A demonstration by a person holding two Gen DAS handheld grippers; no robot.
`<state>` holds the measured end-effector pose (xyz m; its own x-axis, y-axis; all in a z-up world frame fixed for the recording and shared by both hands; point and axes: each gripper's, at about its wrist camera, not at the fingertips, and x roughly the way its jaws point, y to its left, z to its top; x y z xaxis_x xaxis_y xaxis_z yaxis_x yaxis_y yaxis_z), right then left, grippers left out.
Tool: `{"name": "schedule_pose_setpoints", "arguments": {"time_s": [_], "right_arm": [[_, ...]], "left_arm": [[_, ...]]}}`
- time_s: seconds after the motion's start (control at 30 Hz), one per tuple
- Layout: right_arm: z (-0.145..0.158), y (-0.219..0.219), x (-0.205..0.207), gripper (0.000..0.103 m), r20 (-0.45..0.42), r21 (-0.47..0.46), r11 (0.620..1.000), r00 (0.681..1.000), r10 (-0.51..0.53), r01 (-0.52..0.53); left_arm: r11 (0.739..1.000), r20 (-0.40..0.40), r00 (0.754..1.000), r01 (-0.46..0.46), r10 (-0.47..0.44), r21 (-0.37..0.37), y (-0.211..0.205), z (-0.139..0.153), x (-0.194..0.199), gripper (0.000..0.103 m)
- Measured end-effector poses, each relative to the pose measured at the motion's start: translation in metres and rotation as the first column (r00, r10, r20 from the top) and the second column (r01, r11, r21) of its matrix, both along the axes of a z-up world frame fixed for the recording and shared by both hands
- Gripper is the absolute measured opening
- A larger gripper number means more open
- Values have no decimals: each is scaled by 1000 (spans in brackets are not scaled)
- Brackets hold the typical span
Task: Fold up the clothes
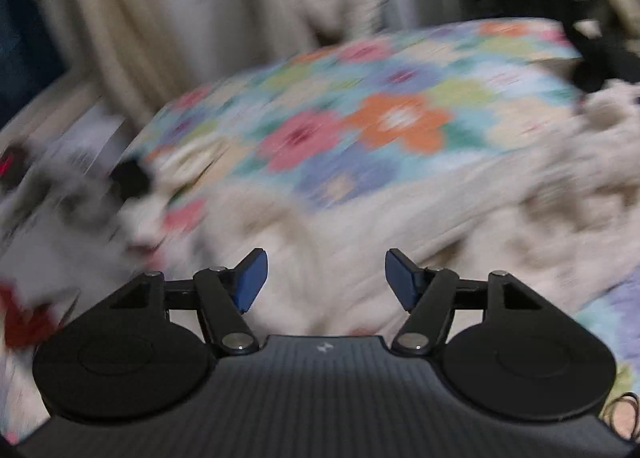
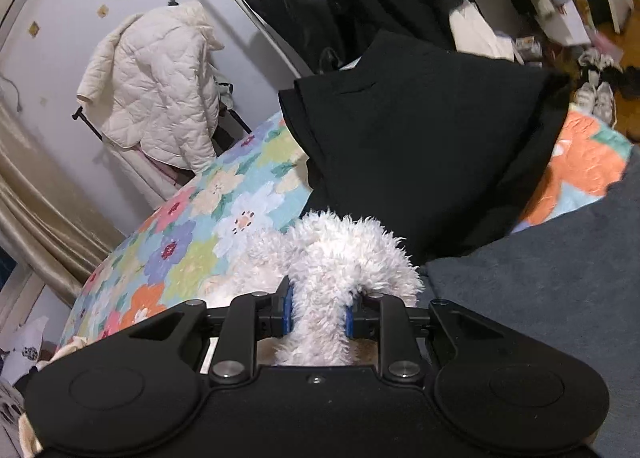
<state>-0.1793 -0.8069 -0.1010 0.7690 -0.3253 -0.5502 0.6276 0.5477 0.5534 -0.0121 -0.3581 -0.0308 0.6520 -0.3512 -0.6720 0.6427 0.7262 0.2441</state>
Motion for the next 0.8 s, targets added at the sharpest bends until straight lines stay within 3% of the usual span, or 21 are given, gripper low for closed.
{"name": "schedule_pose_setpoints", "arguments": {"time_s": [0.1,0.2,0.3,0.37,0.4,0.43,0.5,0.6,0.67,0.8], "right_arm": [[7,2,3,36,10,2,1000,1000,17,-18],[15,9,-4,48,33,13,999,999,43,-44],[23,12,-8,49,60,6,998,996,65,-66],[29,15,-7,51,80,0,997,994,79,-79],[31,17,-6,52,87,-6,996,992,90,-90],[34,21,-4,53,86,-17,995,991,103,-102],[39,29,1,54,60,-56,989,988,141,-137],[45,44,12,54,-30,-162,969,982,185,-187],[43,45,15,54,-53,-167,968,982,180,-186],[39,43,16,54,-74,-158,970,982,174,-184]], "left_arm": [[998,-46,997,-53,54,27,8,-18,13,66],[993,-90,990,-104,108,56,16,-37,25,77],[984,-133,978,-153,164,88,24,-55,38,92],[977,-160,966,-185,201,110,30,-67,46,92],[972,-173,960,-200,219,121,32,-74,50,88],[968,-186,953,-216,238,130,35,-79,55,77],[963,-196,943,-260,270,74,39,-79,69,52],[949,-183,932,-311,314,44,39,-75,89,27],[949,-97,945,-308,314,68,31,-71,97,23],[966,107,961,-259,255,27,19,-48,104,21]]}}
